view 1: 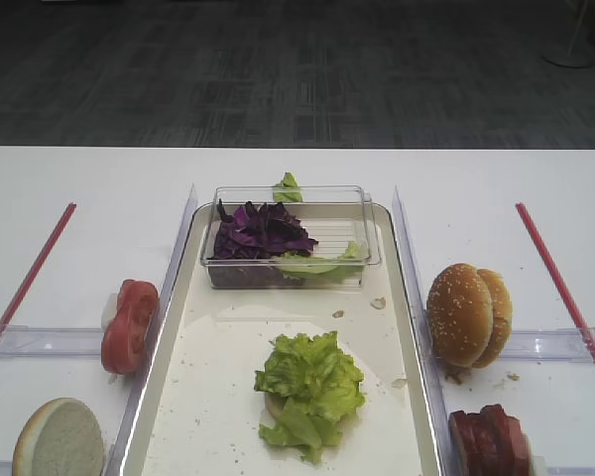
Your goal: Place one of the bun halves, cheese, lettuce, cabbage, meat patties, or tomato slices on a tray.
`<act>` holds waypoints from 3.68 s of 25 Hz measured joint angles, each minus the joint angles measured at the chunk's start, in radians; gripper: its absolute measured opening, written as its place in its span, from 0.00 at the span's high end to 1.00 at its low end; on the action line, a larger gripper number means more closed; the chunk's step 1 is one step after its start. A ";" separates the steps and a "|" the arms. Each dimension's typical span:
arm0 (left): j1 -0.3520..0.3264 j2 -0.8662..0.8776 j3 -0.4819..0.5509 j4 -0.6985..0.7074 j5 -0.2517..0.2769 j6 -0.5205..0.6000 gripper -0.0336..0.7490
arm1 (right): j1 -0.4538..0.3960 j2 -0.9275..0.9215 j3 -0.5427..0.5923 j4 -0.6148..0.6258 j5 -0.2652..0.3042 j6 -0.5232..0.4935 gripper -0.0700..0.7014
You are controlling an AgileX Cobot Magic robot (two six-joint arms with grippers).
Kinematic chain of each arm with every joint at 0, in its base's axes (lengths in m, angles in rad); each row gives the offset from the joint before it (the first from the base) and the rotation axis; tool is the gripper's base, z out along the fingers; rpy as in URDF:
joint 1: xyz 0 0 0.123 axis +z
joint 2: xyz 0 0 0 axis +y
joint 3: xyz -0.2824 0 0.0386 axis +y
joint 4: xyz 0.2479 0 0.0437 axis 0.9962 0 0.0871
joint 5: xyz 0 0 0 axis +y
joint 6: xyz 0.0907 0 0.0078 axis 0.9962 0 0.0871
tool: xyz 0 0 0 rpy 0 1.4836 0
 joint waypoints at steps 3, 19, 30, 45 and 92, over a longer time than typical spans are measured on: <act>0.000 0.000 0.000 0.000 0.000 0.000 0.40 | 0.000 0.000 0.000 0.000 0.002 0.000 0.23; 0.000 0.000 0.000 0.000 0.000 0.000 0.40 | 0.000 0.000 0.000 -0.002 0.002 0.000 0.25; 0.000 0.000 0.000 0.000 0.000 0.000 0.40 | 0.000 0.000 0.000 -0.026 0.002 0.000 0.28; 0.000 0.000 0.000 0.000 0.000 0.000 0.40 | 0.000 0.000 0.000 -0.088 0.002 0.022 0.29; 0.000 0.000 0.000 0.000 0.000 0.000 0.40 | 0.000 0.000 0.000 -0.112 0.002 0.048 0.29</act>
